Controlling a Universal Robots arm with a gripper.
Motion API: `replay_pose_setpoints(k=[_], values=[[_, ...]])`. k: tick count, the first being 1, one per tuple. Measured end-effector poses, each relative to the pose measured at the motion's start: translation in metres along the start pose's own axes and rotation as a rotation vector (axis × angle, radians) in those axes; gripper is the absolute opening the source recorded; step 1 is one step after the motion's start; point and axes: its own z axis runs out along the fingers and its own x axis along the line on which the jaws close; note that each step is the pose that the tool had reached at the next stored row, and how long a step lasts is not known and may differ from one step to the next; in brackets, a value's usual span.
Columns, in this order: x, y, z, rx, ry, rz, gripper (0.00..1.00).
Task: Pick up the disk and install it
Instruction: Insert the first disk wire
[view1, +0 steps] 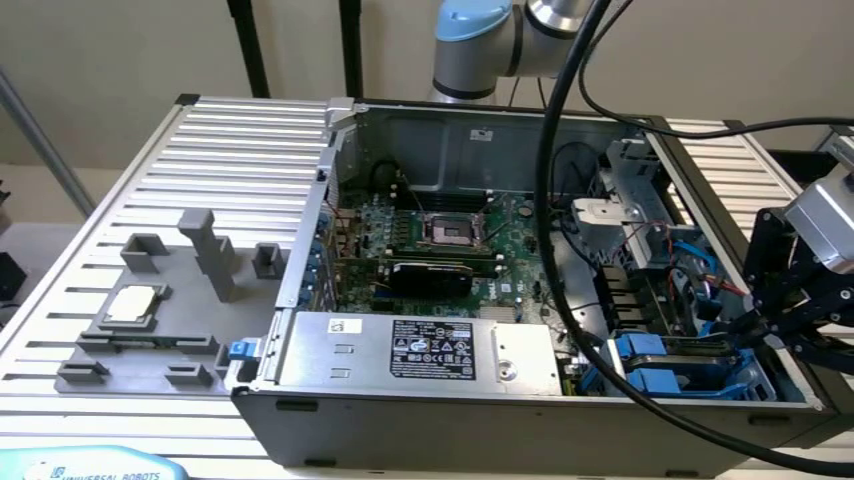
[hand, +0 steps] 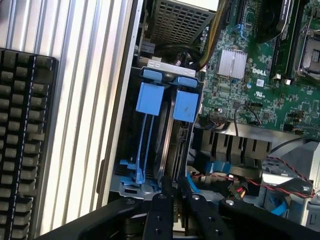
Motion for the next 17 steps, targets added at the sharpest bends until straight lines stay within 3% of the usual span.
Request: replay_pose_setpoints(k=[4, 9, 13, 17], values=[[-0.001, 0.0052, -0.001, 0.0, -0.0001, 0.0, 0.16], [-0.004, 0.0237, -0.0004, 0.0, 0.0002, 0.0, 0.16], [-0.006, 0.0341, 0.0026, -0.0009, 0.009, 0.004, 0.16], [-0.006, 0.0348, 0.0052, 0.0009, 0.0125, 0.022, 0.16]])
